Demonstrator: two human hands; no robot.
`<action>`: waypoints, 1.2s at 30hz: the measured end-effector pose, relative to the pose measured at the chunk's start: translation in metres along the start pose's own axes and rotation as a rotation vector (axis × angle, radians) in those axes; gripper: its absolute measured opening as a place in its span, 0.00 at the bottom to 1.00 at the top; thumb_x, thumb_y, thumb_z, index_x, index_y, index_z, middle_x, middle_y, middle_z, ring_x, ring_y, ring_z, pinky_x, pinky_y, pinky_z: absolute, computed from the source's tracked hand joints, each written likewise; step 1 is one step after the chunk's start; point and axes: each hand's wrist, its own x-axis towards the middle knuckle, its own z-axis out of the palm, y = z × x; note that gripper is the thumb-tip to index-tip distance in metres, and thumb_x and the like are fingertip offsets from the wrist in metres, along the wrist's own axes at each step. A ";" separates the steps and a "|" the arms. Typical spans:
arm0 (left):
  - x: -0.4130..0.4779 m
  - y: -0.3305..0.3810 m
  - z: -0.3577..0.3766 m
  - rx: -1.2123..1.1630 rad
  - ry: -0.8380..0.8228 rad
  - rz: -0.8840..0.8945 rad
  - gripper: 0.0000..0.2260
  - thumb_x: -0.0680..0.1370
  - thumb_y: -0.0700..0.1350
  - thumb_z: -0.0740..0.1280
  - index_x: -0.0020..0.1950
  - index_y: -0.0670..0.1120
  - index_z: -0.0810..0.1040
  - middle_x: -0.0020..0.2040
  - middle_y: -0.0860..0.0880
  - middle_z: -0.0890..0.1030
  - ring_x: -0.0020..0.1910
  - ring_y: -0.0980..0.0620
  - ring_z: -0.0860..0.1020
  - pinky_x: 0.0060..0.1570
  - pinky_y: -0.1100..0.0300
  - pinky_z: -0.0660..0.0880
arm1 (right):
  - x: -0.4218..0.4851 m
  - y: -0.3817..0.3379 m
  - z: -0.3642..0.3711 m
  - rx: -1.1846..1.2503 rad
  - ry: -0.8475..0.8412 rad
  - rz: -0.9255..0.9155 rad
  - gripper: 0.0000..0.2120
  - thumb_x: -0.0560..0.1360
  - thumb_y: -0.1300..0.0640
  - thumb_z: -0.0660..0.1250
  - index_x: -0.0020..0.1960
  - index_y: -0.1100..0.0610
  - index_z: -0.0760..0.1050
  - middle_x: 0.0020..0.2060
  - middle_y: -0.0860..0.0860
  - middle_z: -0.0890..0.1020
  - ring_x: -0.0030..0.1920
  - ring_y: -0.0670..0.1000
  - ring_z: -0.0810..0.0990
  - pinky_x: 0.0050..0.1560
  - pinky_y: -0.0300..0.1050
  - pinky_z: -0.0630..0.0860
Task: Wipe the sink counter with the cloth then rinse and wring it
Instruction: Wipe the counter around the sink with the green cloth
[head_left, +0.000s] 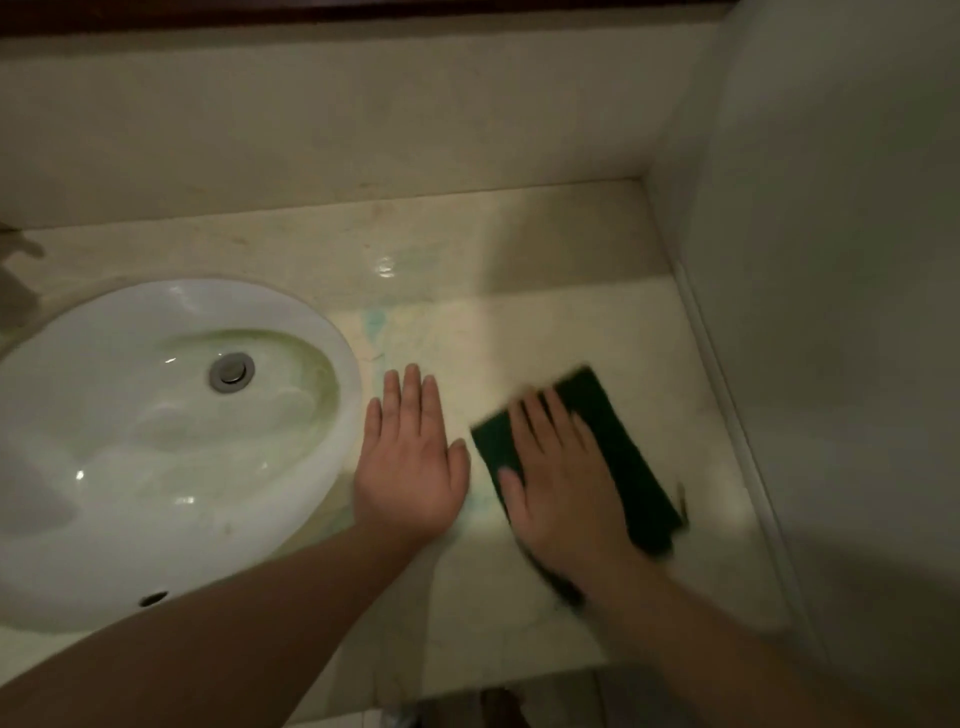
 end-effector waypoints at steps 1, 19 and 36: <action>0.000 0.000 0.000 0.002 0.007 -0.004 0.32 0.78 0.53 0.49 0.78 0.38 0.53 0.79 0.38 0.52 0.78 0.40 0.48 0.76 0.44 0.50 | -0.038 0.005 0.005 0.002 -0.019 0.034 0.31 0.80 0.44 0.49 0.79 0.57 0.50 0.78 0.54 0.53 0.78 0.54 0.52 0.77 0.51 0.48; -0.005 -0.003 -0.001 0.005 0.001 0.007 0.32 0.79 0.54 0.48 0.78 0.39 0.48 0.79 0.39 0.49 0.78 0.40 0.46 0.76 0.45 0.48 | -0.074 -0.017 0.020 -0.022 0.037 0.117 0.31 0.80 0.46 0.49 0.79 0.59 0.51 0.78 0.55 0.56 0.78 0.55 0.53 0.77 0.53 0.51; -0.002 -0.003 0.004 -0.037 0.040 0.020 0.32 0.77 0.52 0.49 0.78 0.38 0.50 0.79 0.38 0.52 0.78 0.40 0.48 0.75 0.44 0.48 | -0.096 -0.064 0.045 0.012 0.145 0.344 0.32 0.79 0.44 0.48 0.79 0.59 0.52 0.78 0.56 0.55 0.78 0.55 0.52 0.77 0.54 0.50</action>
